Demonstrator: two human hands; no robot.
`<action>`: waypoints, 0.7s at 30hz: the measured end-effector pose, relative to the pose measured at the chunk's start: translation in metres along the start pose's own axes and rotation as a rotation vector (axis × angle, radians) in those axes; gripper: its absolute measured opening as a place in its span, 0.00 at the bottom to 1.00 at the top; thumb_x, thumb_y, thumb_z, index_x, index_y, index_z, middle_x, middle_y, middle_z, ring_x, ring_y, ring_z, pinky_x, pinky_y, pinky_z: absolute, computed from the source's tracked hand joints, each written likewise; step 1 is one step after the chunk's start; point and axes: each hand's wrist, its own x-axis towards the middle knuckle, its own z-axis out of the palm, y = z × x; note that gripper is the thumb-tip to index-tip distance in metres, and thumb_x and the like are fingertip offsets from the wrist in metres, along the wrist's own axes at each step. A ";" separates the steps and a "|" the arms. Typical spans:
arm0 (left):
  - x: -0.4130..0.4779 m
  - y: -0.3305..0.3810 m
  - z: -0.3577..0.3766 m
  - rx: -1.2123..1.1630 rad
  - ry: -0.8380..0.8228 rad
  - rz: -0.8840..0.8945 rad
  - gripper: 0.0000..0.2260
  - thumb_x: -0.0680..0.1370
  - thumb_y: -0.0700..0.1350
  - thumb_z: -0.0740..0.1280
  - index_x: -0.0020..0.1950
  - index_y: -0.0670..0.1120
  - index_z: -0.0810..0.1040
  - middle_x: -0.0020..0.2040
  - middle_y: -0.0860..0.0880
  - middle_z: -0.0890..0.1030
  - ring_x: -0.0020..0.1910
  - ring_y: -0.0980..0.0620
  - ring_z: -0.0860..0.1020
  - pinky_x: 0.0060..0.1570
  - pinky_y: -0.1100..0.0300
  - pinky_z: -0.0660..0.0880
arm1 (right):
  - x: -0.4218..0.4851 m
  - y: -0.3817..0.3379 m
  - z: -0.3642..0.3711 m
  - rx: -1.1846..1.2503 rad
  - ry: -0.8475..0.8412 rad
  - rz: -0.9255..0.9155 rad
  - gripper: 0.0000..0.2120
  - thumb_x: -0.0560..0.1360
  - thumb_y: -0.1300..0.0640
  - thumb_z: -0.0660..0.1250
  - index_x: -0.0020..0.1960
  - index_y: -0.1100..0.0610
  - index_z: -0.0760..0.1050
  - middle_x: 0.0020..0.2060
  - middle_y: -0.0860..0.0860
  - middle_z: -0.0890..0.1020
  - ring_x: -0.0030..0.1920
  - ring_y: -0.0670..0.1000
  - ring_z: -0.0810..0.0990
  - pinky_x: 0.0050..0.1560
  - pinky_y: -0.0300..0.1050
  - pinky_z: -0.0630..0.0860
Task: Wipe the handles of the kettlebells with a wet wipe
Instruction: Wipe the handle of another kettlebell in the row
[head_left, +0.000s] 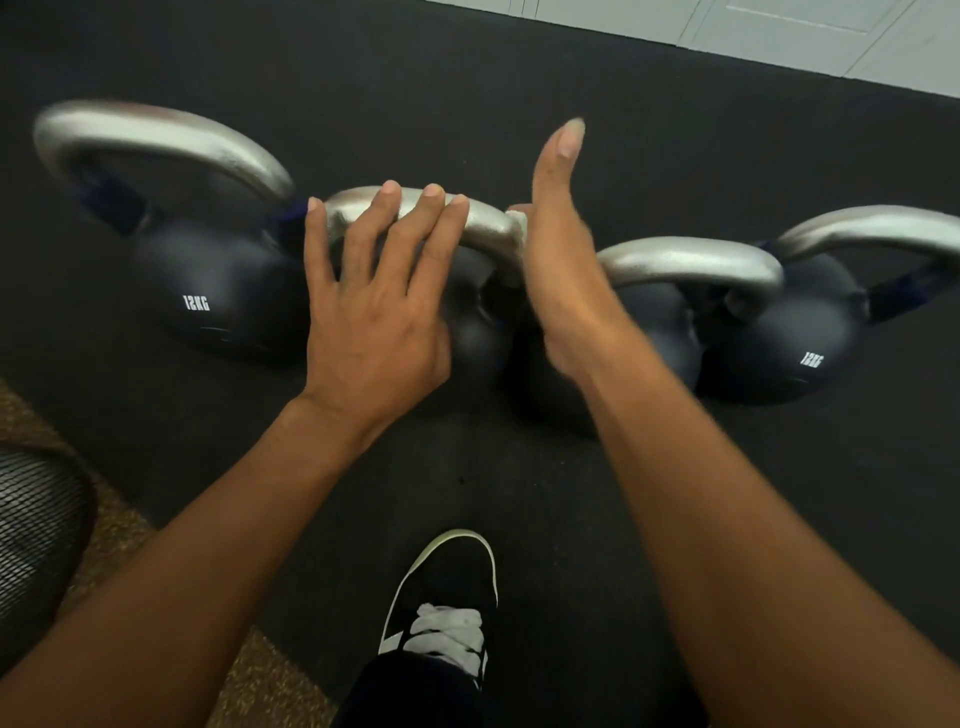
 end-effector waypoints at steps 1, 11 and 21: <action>0.000 0.001 -0.001 0.000 -0.004 -0.003 0.33 0.74 0.41 0.63 0.81 0.45 0.63 0.78 0.44 0.69 0.78 0.40 0.64 0.73 0.28 0.55 | 0.010 -0.002 -0.005 -0.027 -0.043 0.015 0.50 0.70 0.21 0.35 0.77 0.50 0.67 0.71 0.53 0.75 0.72 0.53 0.71 0.76 0.59 0.59; 0.000 0.000 -0.001 0.027 -0.009 0.013 0.35 0.72 0.40 0.64 0.80 0.46 0.64 0.78 0.46 0.69 0.78 0.41 0.65 0.74 0.28 0.54 | 0.074 -0.053 -0.033 -0.519 -0.629 0.149 0.60 0.68 0.20 0.31 0.53 0.65 0.84 0.42 0.59 0.80 0.41 0.55 0.71 0.57 0.47 0.70; 0.001 -0.003 0.001 0.043 0.011 0.019 0.34 0.73 0.39 0.64 0.80 0.46 0.65 0.77 0.46 0.70 0.77 0.42 0.66 0.73 0.28 0.56 | 0.082 -0.052 -0.038 -0.522 -0.889 0.099 0.62 0.69 0.23 0.27 0.54 0.69 0.82 0.50 0.67 0.83 0.56 0.66 0.81 0.67 0.50 0.74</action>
